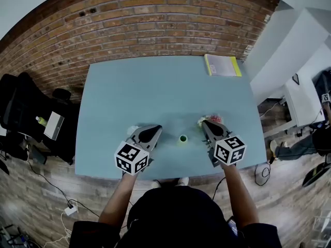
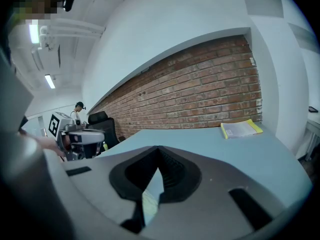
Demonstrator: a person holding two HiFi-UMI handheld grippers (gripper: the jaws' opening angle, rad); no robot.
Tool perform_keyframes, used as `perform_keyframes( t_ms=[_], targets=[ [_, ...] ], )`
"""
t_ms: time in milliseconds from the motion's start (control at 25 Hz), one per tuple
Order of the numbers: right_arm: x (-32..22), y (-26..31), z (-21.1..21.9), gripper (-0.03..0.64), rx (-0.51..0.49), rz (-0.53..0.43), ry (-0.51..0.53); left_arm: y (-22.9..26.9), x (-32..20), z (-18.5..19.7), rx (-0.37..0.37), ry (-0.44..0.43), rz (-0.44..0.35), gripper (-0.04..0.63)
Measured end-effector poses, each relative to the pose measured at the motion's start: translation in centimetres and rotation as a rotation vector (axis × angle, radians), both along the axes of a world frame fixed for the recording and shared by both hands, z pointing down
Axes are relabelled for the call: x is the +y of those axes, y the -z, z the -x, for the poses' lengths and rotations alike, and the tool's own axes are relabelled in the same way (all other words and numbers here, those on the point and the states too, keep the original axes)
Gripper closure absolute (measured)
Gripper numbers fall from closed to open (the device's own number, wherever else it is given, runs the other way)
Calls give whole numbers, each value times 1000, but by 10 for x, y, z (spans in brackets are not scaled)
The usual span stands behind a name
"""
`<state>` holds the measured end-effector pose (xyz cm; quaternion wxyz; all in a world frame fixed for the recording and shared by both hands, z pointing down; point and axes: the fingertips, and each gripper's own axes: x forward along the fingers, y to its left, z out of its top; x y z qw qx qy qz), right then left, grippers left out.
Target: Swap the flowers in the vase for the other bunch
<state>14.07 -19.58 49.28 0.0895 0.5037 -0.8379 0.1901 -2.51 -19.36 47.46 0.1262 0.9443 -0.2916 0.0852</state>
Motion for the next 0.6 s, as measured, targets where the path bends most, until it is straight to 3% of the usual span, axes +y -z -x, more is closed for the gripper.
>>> perform_keyframes(
  t_ms=[80,320,600],
  targets=[
    [1,1,-7,612,-4,-4,-8,1,0,-9,-19,-8,-21,588],
    [0,5,-29,612,-5,-11,-22,12,-5,-27,42,1,-13,586],
    [2,-5,-63,612,20,25,-67,12,-1,-49,38,-4,-12,586]
  ],
)
